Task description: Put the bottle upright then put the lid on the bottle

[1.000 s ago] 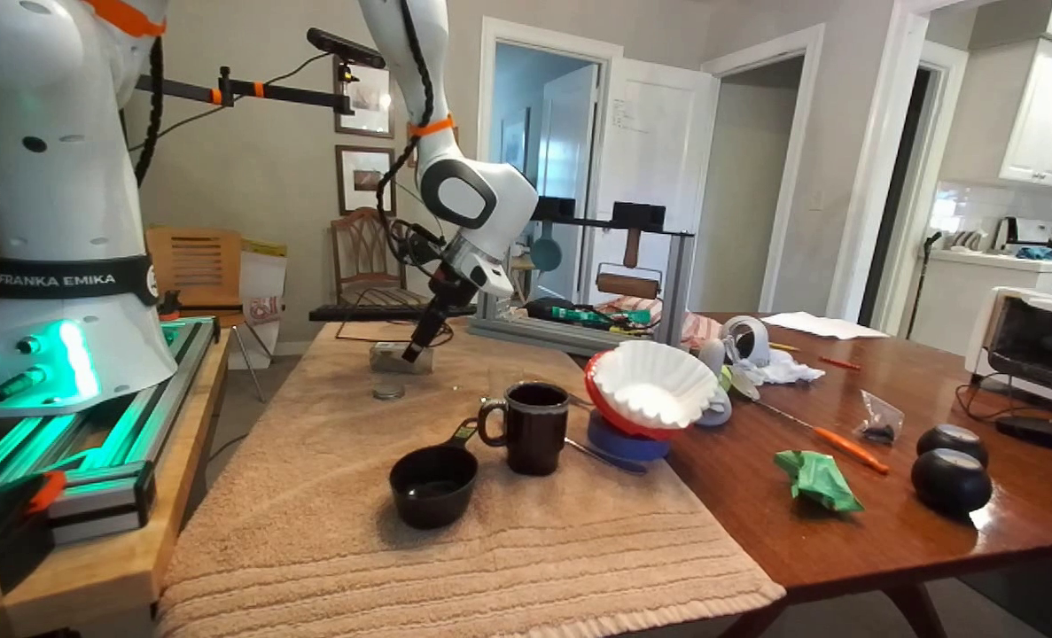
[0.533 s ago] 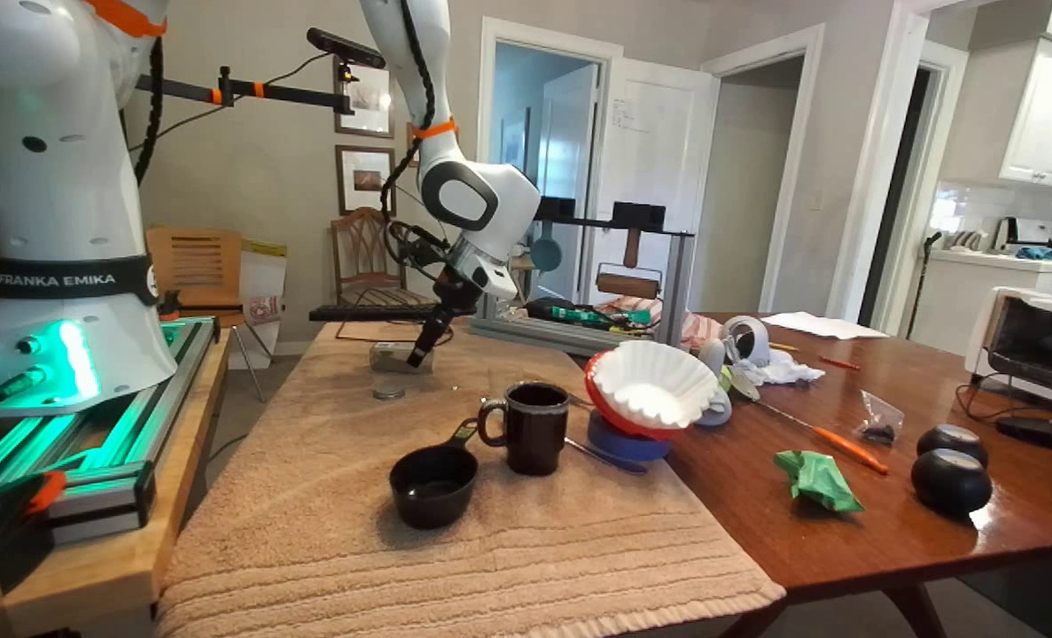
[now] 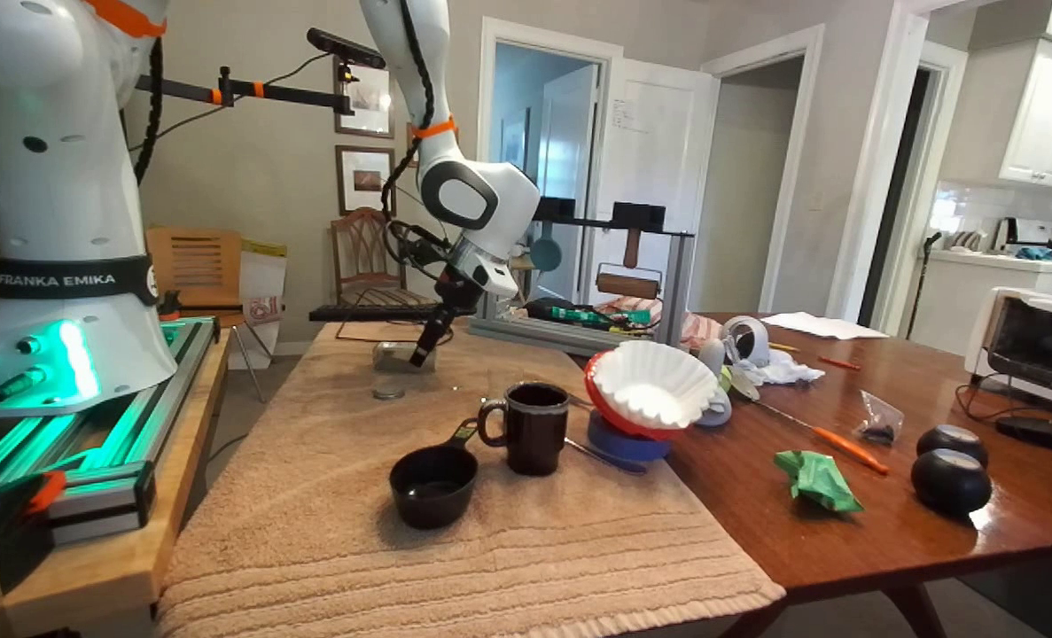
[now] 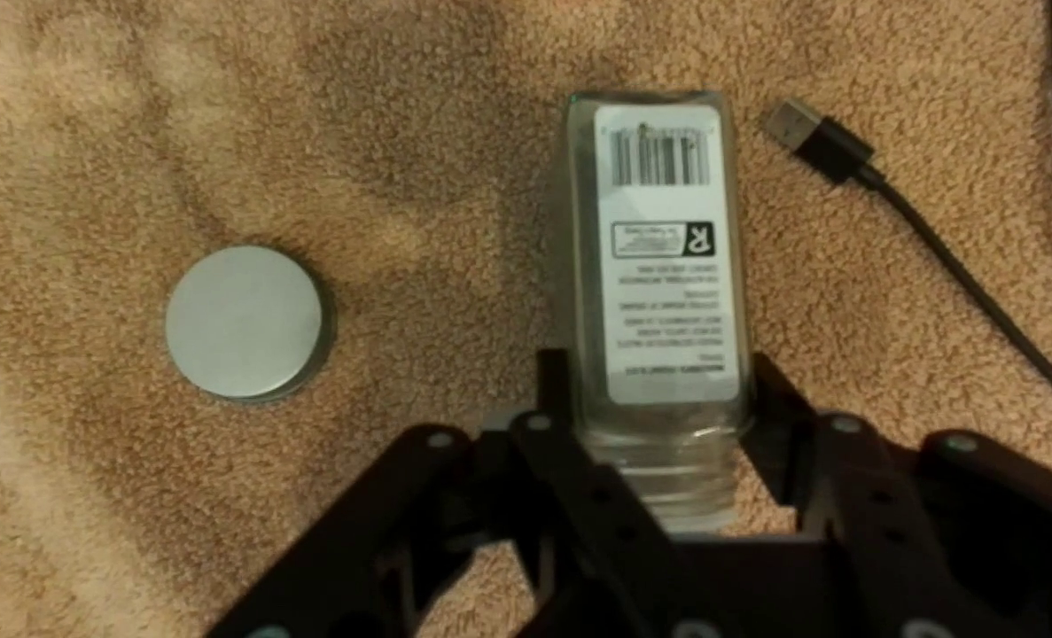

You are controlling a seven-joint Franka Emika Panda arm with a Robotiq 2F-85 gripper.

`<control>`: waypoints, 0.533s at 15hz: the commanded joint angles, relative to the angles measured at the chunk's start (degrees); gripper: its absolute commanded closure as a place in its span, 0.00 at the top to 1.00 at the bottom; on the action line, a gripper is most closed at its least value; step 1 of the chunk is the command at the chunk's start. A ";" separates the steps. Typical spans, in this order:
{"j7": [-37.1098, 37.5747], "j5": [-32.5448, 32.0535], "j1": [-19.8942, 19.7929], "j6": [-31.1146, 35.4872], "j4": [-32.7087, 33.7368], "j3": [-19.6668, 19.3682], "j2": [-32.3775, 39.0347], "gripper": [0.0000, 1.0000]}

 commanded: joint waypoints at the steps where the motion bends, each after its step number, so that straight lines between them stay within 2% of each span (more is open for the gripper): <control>1: 1.19 -0.41 2.08 6.32 -2.72 0.21 -5.39 0.24; 4: 2.77 -1.41 3.92 13.63 -4.34 0.19 -9.81 0.24; 6: 7.20 -4.74 6.47 18.38 -5.64 -1.48 -12.89 0.24; 8: 13.74 -10.84 9.27 22.91 -7.21 -4.09 -15.48 0.24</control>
